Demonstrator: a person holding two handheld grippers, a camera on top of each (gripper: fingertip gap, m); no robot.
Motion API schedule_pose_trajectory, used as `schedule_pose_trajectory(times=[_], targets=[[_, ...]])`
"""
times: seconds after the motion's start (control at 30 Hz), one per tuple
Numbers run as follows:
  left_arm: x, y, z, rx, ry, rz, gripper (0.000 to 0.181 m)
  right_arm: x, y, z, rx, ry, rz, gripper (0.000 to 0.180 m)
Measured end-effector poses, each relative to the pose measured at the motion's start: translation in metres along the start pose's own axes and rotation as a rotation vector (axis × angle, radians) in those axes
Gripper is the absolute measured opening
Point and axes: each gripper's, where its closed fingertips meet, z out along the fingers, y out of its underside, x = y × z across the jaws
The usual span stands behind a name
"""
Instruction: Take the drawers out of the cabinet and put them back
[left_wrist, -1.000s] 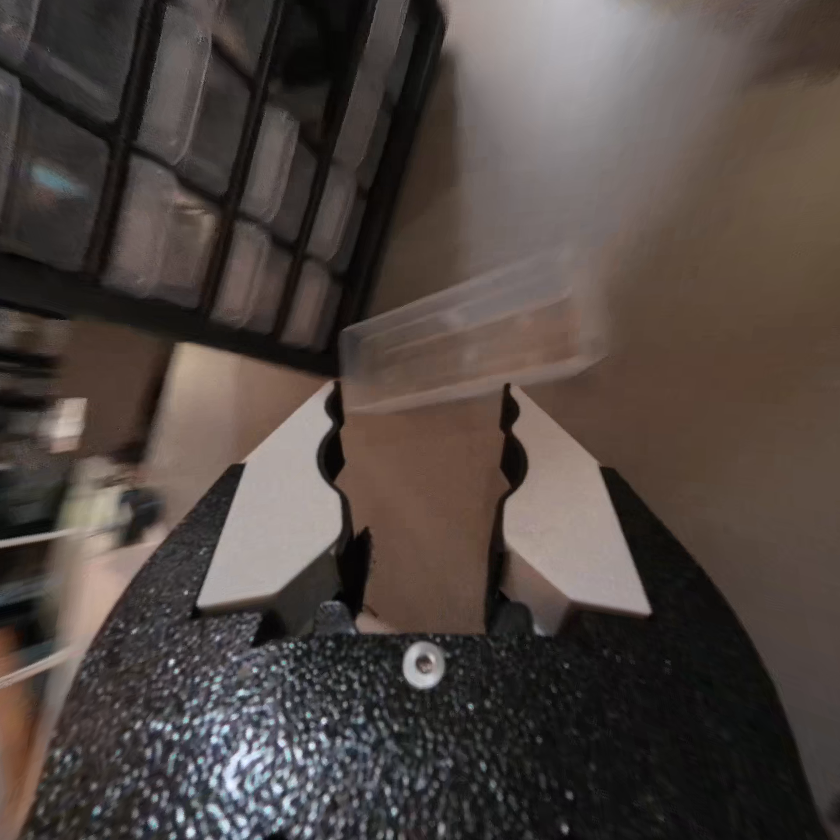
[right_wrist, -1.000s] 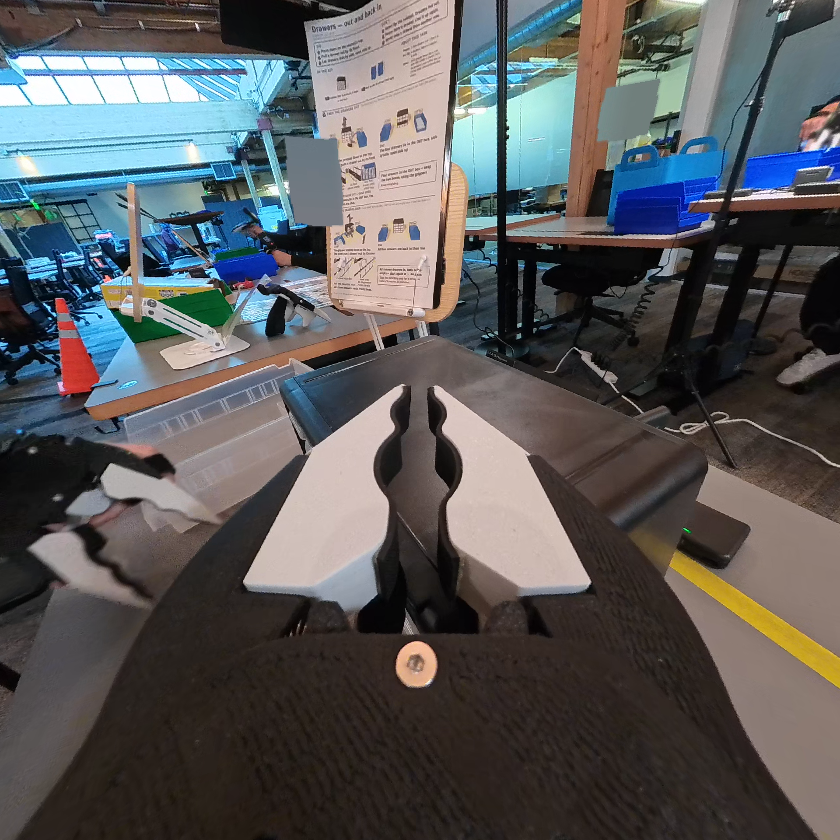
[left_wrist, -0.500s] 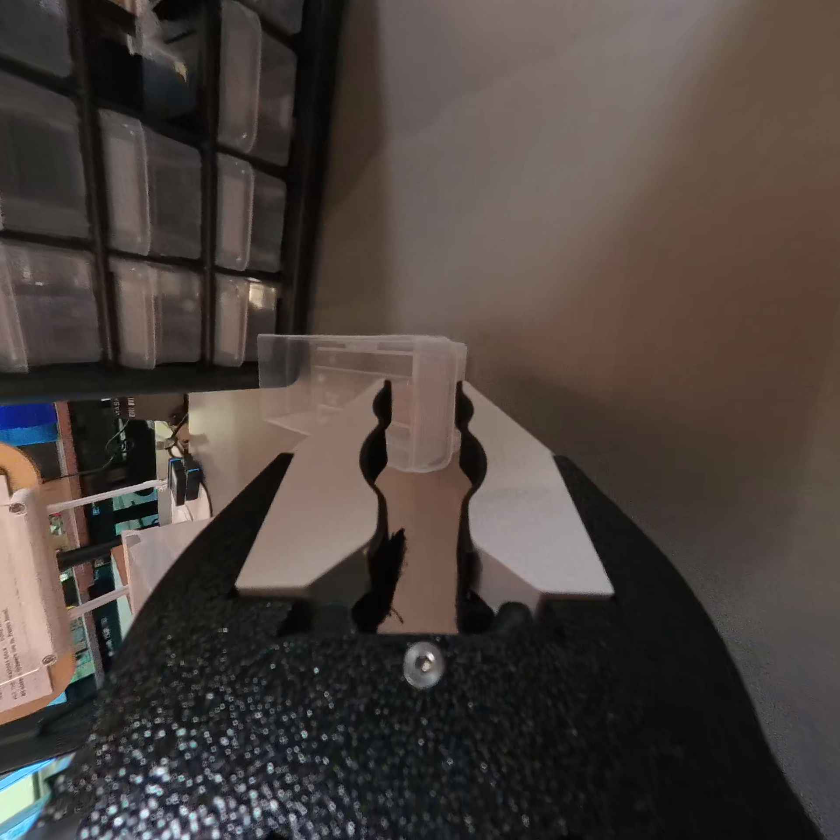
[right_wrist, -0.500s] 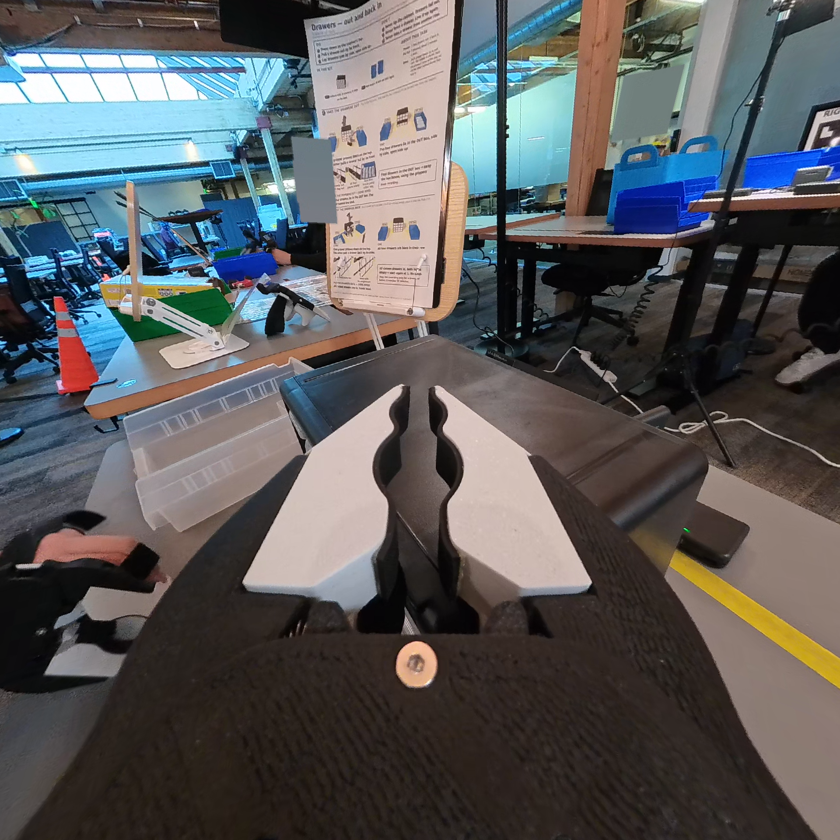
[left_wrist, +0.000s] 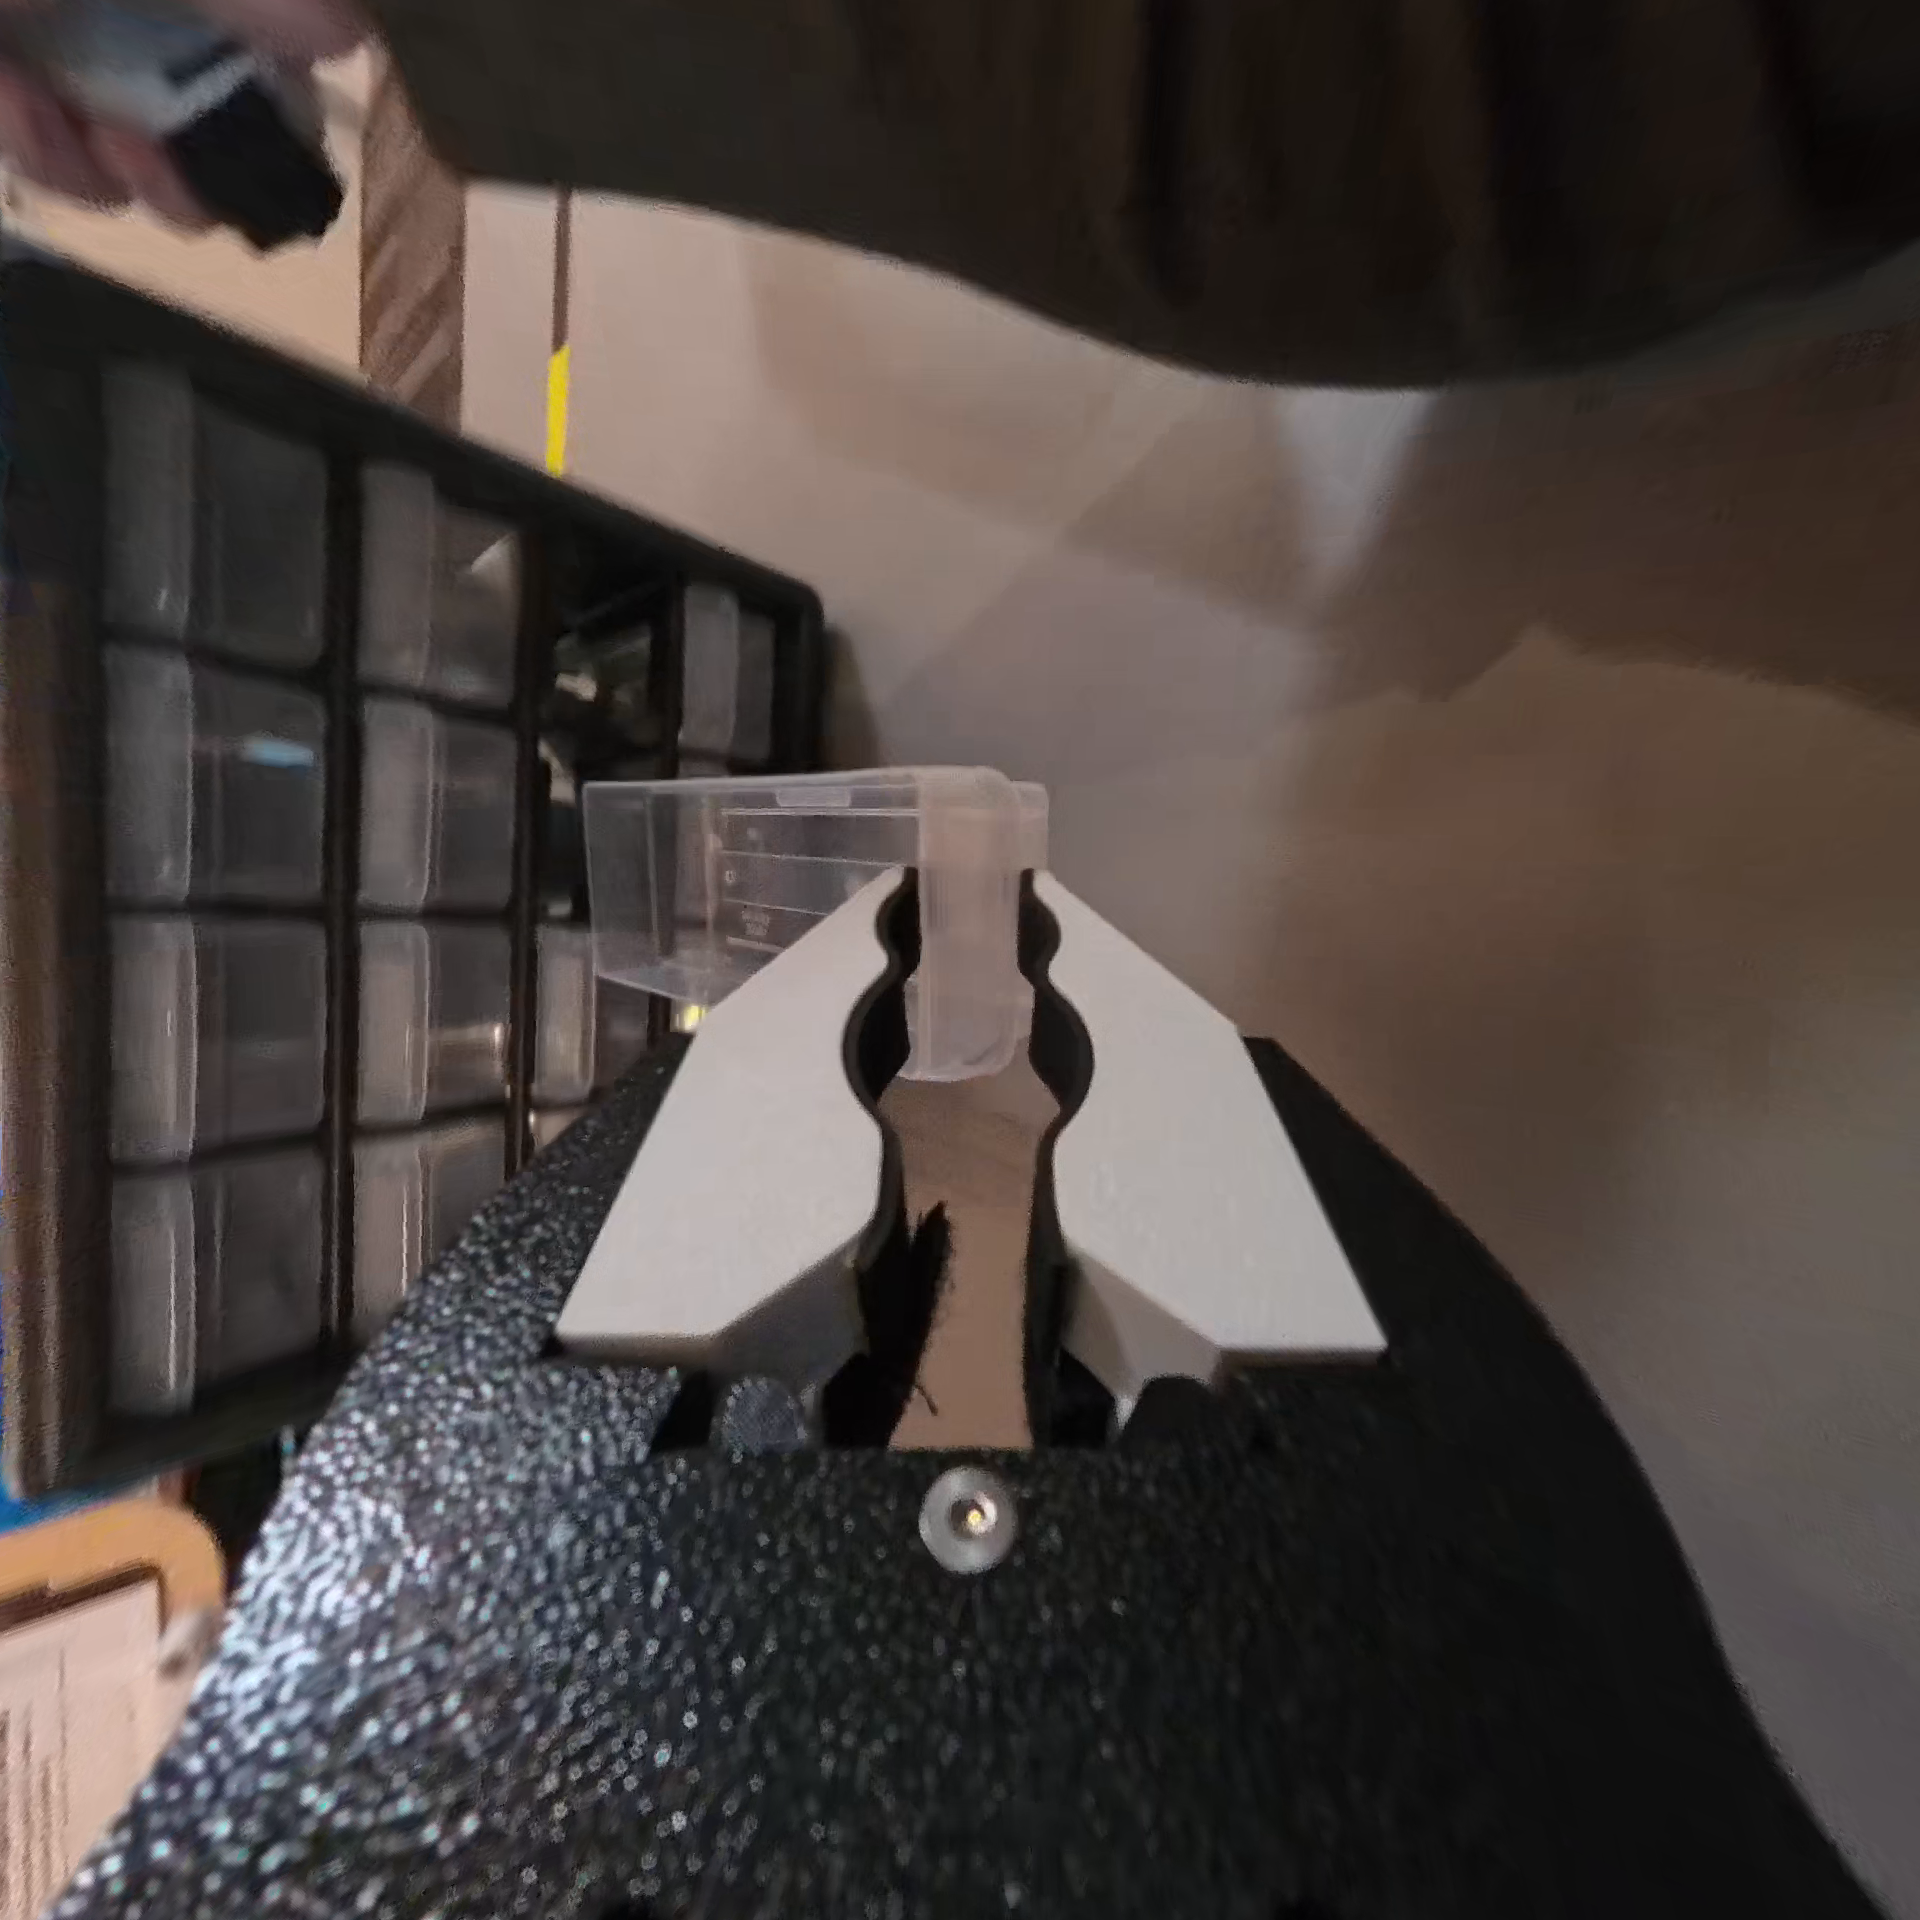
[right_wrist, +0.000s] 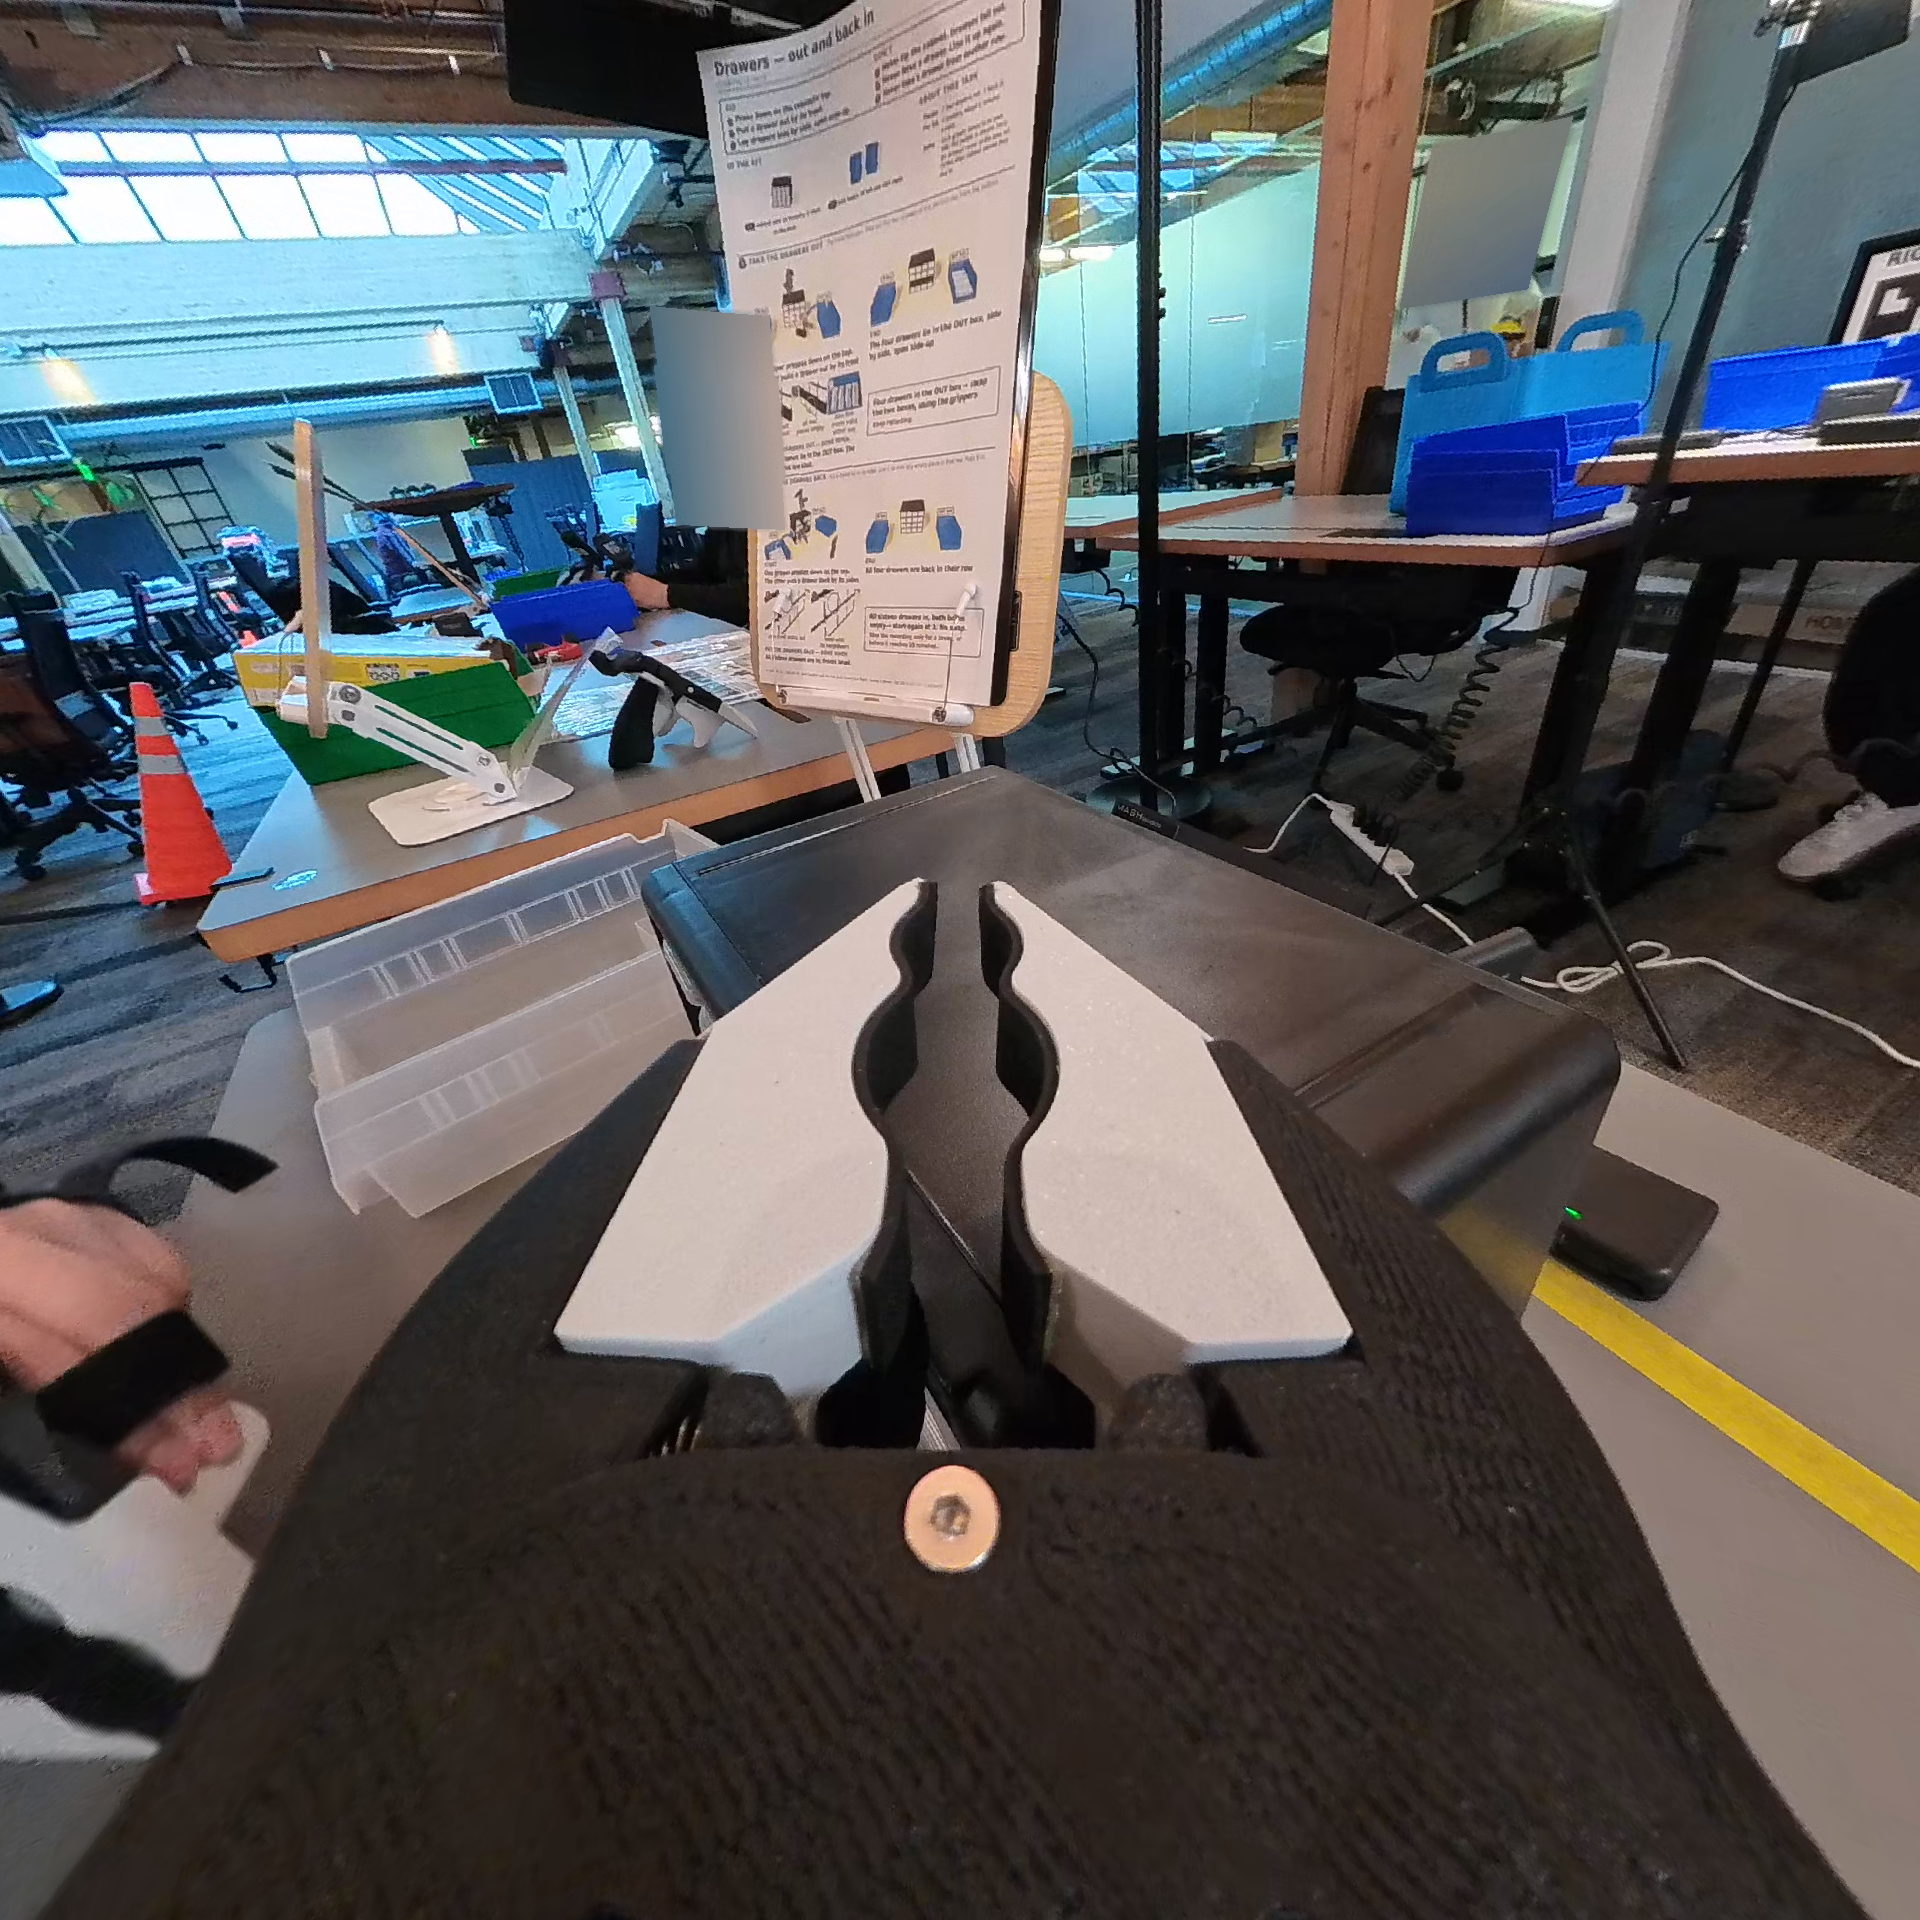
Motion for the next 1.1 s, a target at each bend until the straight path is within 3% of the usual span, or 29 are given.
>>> schedule_pose_trajectory(times=[0.27,0.57,1.1], targets=[[-0.016,-0.007,0.031,-0.047,0.04,-0.008,0.016,0.0,0.0,0.0,-0.001,-0.001,-0.001,0.007],[-0.036,-0.013,0.031,-0.082,0.015,-0.01,0.016,0.0,0.0,0.0,0.002,-0.006,0.003,0.007],[-0.078,0.015,0.077,-0.15,-0.019,0.01,0.016,0.0,0.0,0.0,0.004,-0.009,0.006,0.006]])
